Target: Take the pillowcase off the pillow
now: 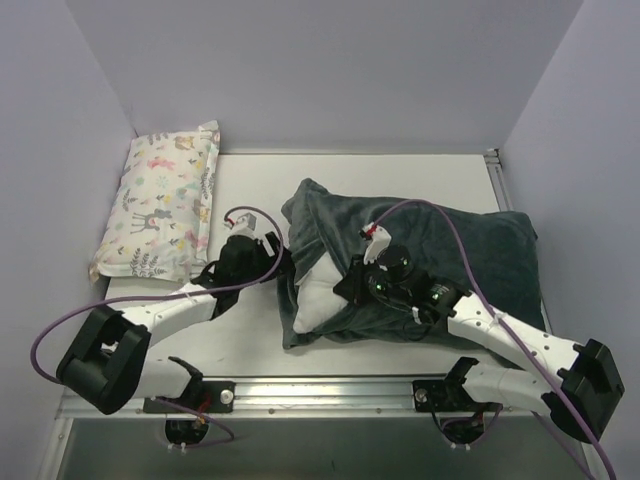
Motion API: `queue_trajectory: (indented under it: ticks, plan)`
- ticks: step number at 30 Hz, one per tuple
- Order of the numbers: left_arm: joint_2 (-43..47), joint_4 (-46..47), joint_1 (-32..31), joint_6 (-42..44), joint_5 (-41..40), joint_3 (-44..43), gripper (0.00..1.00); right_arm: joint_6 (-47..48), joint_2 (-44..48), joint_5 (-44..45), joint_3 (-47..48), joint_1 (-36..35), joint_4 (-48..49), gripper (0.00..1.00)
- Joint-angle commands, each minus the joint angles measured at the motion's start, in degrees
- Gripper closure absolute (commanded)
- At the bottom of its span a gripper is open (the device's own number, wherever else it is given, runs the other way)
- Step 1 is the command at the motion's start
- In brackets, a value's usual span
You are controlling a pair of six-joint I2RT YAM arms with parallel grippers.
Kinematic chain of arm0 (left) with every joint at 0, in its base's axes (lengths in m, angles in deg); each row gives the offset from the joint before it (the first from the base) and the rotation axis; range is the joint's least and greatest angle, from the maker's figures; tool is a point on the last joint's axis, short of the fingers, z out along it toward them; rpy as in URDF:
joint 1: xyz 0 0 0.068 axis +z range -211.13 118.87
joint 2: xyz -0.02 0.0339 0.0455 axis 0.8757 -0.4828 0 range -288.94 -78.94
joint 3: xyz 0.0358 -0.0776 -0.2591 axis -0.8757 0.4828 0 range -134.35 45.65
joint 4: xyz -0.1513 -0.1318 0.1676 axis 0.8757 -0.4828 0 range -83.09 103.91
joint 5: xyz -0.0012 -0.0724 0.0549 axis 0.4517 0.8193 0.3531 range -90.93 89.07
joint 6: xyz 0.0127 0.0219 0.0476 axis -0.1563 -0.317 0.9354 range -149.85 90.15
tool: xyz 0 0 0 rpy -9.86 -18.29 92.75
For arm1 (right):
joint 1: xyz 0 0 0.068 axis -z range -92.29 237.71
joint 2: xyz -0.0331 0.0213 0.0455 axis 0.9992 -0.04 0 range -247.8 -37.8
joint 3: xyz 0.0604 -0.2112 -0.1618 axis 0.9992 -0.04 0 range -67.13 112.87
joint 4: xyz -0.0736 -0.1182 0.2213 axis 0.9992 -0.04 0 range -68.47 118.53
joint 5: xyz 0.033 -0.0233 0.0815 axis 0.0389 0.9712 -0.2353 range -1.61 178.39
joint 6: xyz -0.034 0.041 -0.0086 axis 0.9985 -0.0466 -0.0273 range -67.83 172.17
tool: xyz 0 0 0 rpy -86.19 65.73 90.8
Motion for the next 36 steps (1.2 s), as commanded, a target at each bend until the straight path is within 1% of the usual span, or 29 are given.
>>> queue_trajectory:
  ticks: [1,2,3,4,6,7,8,9,11,12,14,16,21,30,31,33,34,35,36]
  plan:
    - [10.5,-1.6,0.0,5.8,-0.6,-1.7,0.17,2.6,-1.0,1.2,0.6,-0.6,-3.0,1.00]
    - [12.4,-3.8,-0.1,8.2,-3.2,-2.5,0.15,3.0,-1.2,1.2,0.7,-0.5,-3.0,1.00]
    - [14.3,-7.2,-0.3,9.2,-3.8,-2.9,0.14,3.4,-1.2,1.2,0.8,-0.7,-3.1,1.00]
    - [17.5,-8.7,-0.5,10.1,-4.3,-3.2,0.13,3.7,-1.3,1.2,1.0,-0.7,-3.1,1.00]
    - [19.9,-11.2,-1.8,13.1,-4.2,-5.6,0.10,4.3,-1.7,1.2,1.4,-0.8,-4.6,1.00]
    - [20.2,-12.2,-2.8,14.4,-4.1,-7.1,0.09,4.6,-2.1,1.5,1.8,-0.9,-5.1,1.00]
    - [19.7,-15.2,-3.8,16.9,-4.7,-8.8,0.09,4.9,-2.7,1.9,2.6,-0.9,-5.5,1.00]
    - [18.9,-16.2,-6.7,18.1,-5.6,-12.3,0.09,5.2,-3.0,2.1,2.9,-1.1,-6.0,1.00]
    - [15.8,-19.7,-9.7,21.2,-8.5,-14.7,0.08,5.5,-3.7,2.7,4.1,-1.2,-6.6,1.00]
    - [14.7,-20.2,-11.2,21.6,-8.6,-16.1,0.08,5.7,-3.8,3.1,4.3,-1.2,-7.1,1.00]
    - [12.2,-20.4,-11.6,21.9,-7.4,-16.4,0.08,5.8,-4.2,3.7,5.5,-1.4,-7.9,1.00]
    - [10.7,-20.9,-11.8,21.4,-8.0,-16.3,0.08,6.1,-4.3,4.1,6.2,-1.7,-8.8,1.00]
    - [10.4,-20.9,-11.8,20.8,-9.9,-15.4,0.09,6.6,-3.2,5.7,7.6,-1.9,-11.3,1.00]
    - [6.2,-18.8,-11.6,21.2,-5.3,-17.2,0.10,6.9,-2.8,5.7,8.6,-2.1,-12.7,1.00]
    - [5.5,-18.9,-11.7,21.2,-6.6,-17.6,0.11,6.9,-2.7,5.6,8.7,-2.4,-12.7,1.00]
    - [2.9,-21.1,-11.4,20.8,-9.3,-20.1,0.22,7.1,-2.4,5.7,8.8,-3.3,-13.3,1.00]
    - [2.1,-21.7,-11.0,20.1,-12.4,-20.7,0.28,7.3,-2.1,6.1,8.8,-3.7,-13.7,1.00]
    - [1.4,-22.5,-10.7,19.4,-14.3,-21.3,0.37,7.3,-1.8,6.4,8.6,-4.1,-13.9,1.00]
    - [0.3,-22.7,-9.5,18.7,-16.0,-21.9,0.50,7.3,-1.4,6.9,8.3,-4.5,-14.4,1.00]
